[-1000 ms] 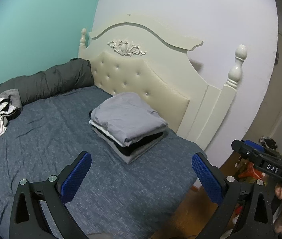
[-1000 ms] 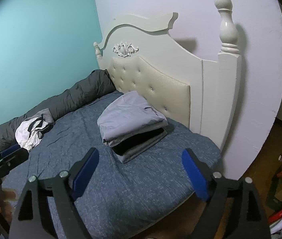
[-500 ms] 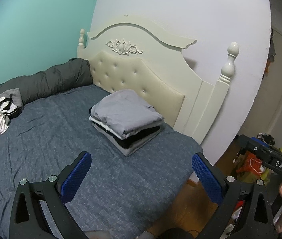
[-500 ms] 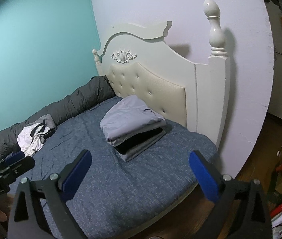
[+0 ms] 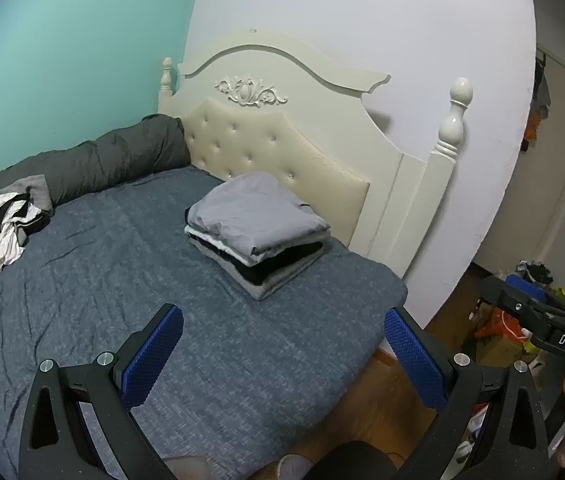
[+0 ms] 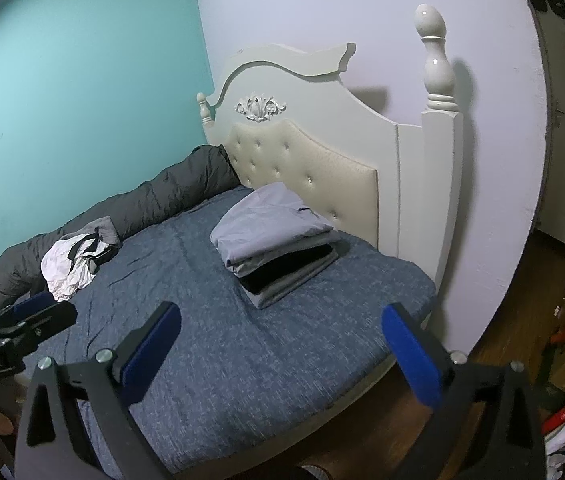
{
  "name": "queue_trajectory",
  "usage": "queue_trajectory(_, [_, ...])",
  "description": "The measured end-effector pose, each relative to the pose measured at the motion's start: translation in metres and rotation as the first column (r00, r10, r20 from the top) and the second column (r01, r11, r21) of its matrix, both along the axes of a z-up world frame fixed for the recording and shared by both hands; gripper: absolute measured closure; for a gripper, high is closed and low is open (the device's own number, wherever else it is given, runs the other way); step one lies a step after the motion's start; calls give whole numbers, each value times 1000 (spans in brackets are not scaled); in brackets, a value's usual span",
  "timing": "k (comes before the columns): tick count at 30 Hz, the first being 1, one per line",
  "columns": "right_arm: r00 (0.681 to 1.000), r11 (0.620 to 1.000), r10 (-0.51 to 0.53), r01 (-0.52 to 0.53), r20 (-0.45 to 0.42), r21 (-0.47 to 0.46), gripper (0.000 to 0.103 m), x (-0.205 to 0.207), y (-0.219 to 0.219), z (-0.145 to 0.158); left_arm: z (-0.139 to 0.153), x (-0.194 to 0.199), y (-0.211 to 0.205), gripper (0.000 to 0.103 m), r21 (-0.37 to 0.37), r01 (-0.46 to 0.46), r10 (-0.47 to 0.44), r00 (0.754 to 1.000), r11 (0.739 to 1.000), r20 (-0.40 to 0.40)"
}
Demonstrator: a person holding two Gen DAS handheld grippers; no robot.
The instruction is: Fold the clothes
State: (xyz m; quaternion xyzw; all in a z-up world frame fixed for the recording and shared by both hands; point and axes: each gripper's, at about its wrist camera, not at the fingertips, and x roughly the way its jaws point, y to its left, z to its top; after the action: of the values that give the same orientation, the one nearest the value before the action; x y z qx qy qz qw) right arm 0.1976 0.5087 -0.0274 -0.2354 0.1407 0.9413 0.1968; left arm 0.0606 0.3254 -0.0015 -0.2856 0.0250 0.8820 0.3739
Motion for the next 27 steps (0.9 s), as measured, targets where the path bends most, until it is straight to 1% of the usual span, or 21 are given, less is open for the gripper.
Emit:
queue_trajectory(8, [1000,1000,-2,2,4,8,2,6,-6,-8,-6,10,-5,0,-10,7,-7,1000,1000,-11])
queue_trajectory(15, [1000,1000,-6,6,7,17,2,10,-8,-14,-14,15,-8,0,-15,6,-6,1000,1000,-3])
queue_trajectory(27, [1000,999,-1,0,9,43,2,16,-16,-19,-16,21,-12,0,-9,12,-12,1000,1000,-13])
